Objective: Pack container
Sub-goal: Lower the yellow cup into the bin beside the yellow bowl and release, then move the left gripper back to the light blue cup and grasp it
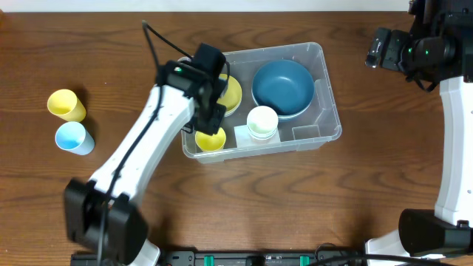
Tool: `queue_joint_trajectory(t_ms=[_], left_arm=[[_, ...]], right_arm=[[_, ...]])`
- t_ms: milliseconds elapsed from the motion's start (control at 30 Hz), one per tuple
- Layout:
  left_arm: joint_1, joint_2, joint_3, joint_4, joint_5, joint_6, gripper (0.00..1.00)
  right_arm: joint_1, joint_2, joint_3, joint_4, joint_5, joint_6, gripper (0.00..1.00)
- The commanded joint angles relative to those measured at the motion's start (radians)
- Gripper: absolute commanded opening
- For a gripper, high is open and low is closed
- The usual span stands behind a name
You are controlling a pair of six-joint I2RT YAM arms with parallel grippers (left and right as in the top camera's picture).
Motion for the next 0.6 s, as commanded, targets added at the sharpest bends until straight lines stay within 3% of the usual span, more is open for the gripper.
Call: queue_joint_trajectory(t_ms=[0,33,133,200,400,567], left_arm=[[0.019,-0.115,0.036,-0.002,-0.013,-0.011,0.43],[0.033,-0.139,0.036,0.001,-0.022,-0.012,0.47],[0.097,-0.198,0.036,0.008,-0.081,-0.035,0.75],[0.192,-0.227,0.036,0.002,-0.08,-0.069,0.84],[0.355,-0.218,0.028,-0.111,-0.056,-0.126,0.92],[0.515,-0.194,0.009,-0.064,-0.056,-0.165,1.0]], right_arm=[[-0.005,-0.007,0.0,-0.001,0.0,0.015,0.99],[-0.005,-0.007,0.0,-0.001,0.0,0.016,0.99],[-0.005,-0.007,0.0,-0.001,0.0,0.016,0.99],[-0.005,-0.007,0.0,-0.001,0.0,0.016,0.99],[-0.005,-0.007,0.0,-0.001,0.0,0.016,0.99],[-0.005,-0.007,0.0,-0.001,0.0,0.016,0.99]])
